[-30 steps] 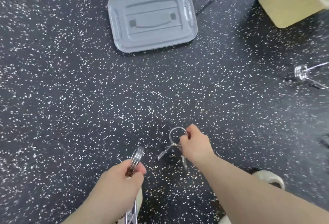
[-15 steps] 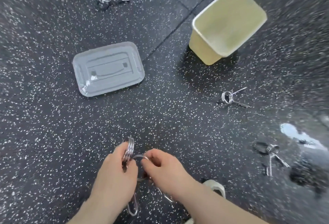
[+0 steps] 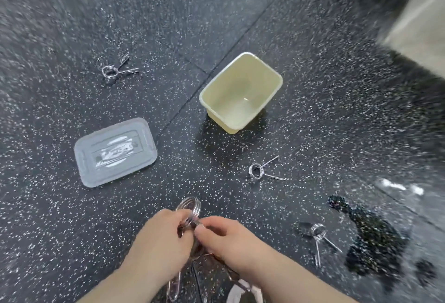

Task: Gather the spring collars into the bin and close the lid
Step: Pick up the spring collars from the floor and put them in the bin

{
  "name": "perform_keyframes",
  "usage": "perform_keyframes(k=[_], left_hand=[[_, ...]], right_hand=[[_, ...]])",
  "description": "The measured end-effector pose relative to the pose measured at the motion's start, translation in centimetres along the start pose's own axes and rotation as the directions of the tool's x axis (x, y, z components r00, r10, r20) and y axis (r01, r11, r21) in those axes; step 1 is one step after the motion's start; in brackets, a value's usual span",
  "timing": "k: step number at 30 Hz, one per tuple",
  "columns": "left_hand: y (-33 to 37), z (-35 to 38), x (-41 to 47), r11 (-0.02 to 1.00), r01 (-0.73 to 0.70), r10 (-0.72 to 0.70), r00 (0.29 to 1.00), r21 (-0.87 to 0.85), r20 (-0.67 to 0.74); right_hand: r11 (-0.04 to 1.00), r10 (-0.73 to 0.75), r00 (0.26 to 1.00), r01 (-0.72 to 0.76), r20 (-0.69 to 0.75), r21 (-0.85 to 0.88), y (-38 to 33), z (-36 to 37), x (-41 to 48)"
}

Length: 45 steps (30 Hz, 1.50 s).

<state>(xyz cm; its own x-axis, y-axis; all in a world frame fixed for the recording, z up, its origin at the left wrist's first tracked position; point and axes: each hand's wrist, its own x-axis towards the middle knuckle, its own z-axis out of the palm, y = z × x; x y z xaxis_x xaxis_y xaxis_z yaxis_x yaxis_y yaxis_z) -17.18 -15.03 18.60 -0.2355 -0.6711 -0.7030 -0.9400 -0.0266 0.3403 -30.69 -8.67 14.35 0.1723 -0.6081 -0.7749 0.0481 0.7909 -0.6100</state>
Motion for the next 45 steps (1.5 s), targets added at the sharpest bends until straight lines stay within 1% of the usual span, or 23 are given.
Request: perform_keyframes(k=[3,6,8,10,13,15,16,18,20,21,22,23,25,27,30,33,36,39,43,45], left_hand=[[3.1,-1.6,0.5,0.999,0.014,-0.013,1.0,0.04,-0.013],[5.3,-3.1,1.4,0.999,0.031,-0.031,0.999,0.026,0.007],[6.2,-4.2,2.4,0.998,0.055,-0.055,0.998,0.025,0.028],[6.7,-5.4,4.2,0.997,0.076,-0.077,0.997,0.029,0.033],[7.4,-7.5,7.8,0.996,0.089,-0.088,0.994,-0.005,0.07],[7.9,-8.9,10.6,0.995,0.101,-0.098,0.991,-0.027,0.086],[8.2,-9.7,12.2,0.994,0.106,-0.104,0.99,-0.02,0.099],[8.5,-11.1,15.0,0.99,0.137,-0.131,0.983,-0.042,0.126],[8.8,-12.8,17.1,0.976,0.173,-0.155,0.978,-0.132,0.138],[8.9,-13.5,18.1,0.965,0.18,-0.154,0.977,-0.19,0.145],[8.9,-14.1,18.7,0.954,0.184,-0.149,0.976,-0.239,0.157],[8.8,-14.7,19.6,0.943,0.185,-0.143,0.976,-0.277,0.167],[8.6,-15.8,21.0,0.927,0.185,-0.135,0.976,-0.325,0.171],[8.3,-16.4,22.1,0.916,0.197,-0.152,0.976,-0.348,0.154],[7.4,-16.4,23.3,0.886,0.25,-0.216,0.968,-0.39,0.129],[6.5,-15.7,23.7,0.854,0.31,-0.264,0.95,-0.418,0.166],[5.8,-15.4,23.9,0.837,0.339,-0.287,0.94,-0.429,0.182],[5.5,-15.8,24.6,0.799,0.377,-0.33,0.926,-0.469,0.184],[6.3,-14.1,26.1,0.715,0.425,-0.432,0.893,-0.555,0.127],[7.5,-12.4,27.0,0.688,0.461,-0.472,0.871,-0.561,0.136]], right_hand=[[0.998,0.007,0.999,-0.01,0.043,0.055,-1.9,-2.4,-1.0],[0.999,0.029,0.996,-0.031,0.084,0.021,-4.1,-4.3,-1.6],[0.994,0.048,0.997,-0.042,0.063,-0.096,-5.9,-5.5,-1.5],[0.952,0.038,0.999,-0.039,-0.008,-0.304,-7.9,-6.9,-0.9],[0.82,-0.041,0.993,-0.029,-0.108,-0.572,-11.6,-8.7,0.7],[0.743,-0.072,0.988,-0.038,-0.136,-0.668,-13.7,-9.4,2.4],[0.698,-0.079,0.988,-0.038,-0.13,-0.715,-14.4,-9.6,3.5],[0.552,-0.068,0.995,-0.027,-0.077,-0.834,-15.3,-10.0,5.4],[0.402,-0.075,0.995,-0.031,-0.067,-0.915,-16.4,-10.1,7.2],[0.351,-0.105,0.991,-0.046,-0.088,-0.935,-17.0,-10.2,8.1],[0.321,-0.138,0.985,-0.058,-0.107,-0.945,-17.6,-10.3,8.7],[0.318,-0.158,0.98,-0.069,-0.125,-0.946,-18.5,-10.5,9.5],[0.37,-0.149,0.975,-0.102,-0.167,-0.924,-20.0,-10.9,11.0],[0.438,-0.093,0.972,-0.157,-0.218,-0.885,-21.3,-11.6,11.9],[0.516,0.028,0.956,-0.263,-0.291,-0.815,-22.2,-13.1,13.6],[0.53,0.113,0.95,-0.307,-0.293,-0.79,-22.1,-15.1,15.6],[0.495,0.184,0.949,-0.313,-0.255,-0.811,-22.0,-17.2,18.0],[0.458,0.245,0.949,-0.292,-0.197,-0.839,-22.2,-18.9,20.7],[0.364,0.287,0.947,-0.25,-0.147,-0.897,-21.9,-21.1,24.8],[0.303,0.288,0.947,-0.234,-0.145,-0.924,-21.1,-22.0,26.6]])
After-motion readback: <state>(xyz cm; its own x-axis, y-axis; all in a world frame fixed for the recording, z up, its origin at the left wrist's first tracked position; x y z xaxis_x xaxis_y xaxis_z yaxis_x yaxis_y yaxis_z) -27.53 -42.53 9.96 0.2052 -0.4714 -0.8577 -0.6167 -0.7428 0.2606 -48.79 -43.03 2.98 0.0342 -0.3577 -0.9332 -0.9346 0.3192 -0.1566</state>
